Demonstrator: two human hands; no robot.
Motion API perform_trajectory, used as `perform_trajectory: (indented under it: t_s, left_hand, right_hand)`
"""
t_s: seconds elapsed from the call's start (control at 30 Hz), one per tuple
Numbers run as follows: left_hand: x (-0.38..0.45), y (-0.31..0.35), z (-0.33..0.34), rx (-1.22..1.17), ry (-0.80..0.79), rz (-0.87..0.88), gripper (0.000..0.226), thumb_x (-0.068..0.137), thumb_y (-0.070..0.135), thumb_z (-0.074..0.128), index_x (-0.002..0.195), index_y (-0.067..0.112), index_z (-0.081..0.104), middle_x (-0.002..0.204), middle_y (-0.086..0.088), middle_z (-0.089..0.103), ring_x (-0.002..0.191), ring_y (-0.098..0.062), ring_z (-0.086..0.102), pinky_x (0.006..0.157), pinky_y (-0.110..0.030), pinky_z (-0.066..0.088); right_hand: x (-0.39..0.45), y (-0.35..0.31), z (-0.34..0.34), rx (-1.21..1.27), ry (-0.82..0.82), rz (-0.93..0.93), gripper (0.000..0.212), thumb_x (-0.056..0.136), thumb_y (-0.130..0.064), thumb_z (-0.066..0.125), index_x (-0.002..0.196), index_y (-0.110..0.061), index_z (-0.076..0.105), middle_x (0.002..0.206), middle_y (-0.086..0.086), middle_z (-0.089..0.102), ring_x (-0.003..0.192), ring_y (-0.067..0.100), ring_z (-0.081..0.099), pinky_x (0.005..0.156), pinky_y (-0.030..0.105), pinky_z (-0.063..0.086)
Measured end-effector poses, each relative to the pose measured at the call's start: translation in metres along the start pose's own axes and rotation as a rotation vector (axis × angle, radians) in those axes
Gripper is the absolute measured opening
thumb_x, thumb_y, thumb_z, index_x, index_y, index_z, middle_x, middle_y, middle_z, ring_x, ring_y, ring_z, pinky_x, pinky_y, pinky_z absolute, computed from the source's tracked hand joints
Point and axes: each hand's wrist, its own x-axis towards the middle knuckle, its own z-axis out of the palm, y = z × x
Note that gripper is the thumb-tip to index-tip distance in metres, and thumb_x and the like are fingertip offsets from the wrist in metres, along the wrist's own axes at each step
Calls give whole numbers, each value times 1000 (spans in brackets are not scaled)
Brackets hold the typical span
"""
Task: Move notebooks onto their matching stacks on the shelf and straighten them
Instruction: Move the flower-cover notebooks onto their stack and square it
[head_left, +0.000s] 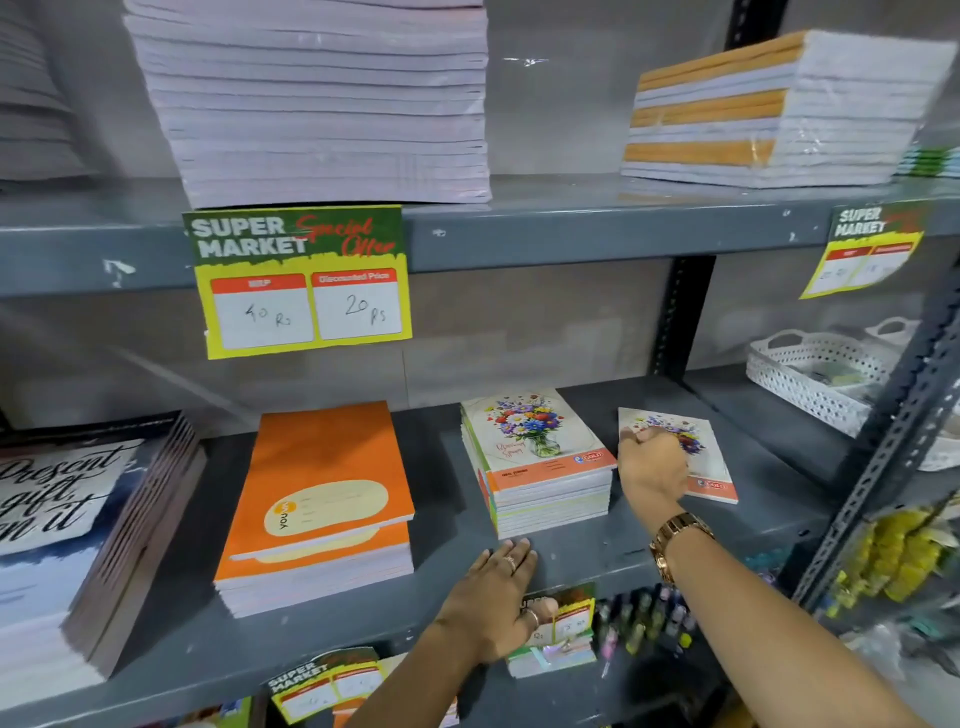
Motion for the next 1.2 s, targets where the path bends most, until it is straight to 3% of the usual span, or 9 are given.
perform_trajectory:
  t_s: [0.43,0.67,0.93,1.2]
  left_hand:
    - [59,31,9,68,23,142,59,100,38,25,150,15,4,161,-6,-2,148,-18,-4,120,-31,-4]
    - [89,52,9,58,48,208,54,101,28,24,150,13,8,160,-7,1,148,-18,-1,120,-29,-2]
    - [106,59,11,83,76,259,53,101,29,24,149,13,9,160,-7,5,148,-17,2,120,-28,-1]
    - [106,57,15,64,105,260,54,101,30,26,149,14,11,160,-6,7,148,-17,3,120,-27,-1]
  right_hand:
    - [58,50,-37,-228,-6,19,33,86,-20,61,105,7,63,112,28,64,106,40,60,87,43,52]
    - [83,71,-36,-518,-114,78,64,85,-31,59,129,8,37,134,25,43,123,42,41,99,43,42]
    - [98,65,-30,-769,-253,134,75,77,-59,61,127,-5,48,130,16,47,118,32,47,87,38,50]
    - [114,69,-32,-665,-326,182,76,74,-60,64,127,-7,50,134,12,53,123,29,50,98,35,46]
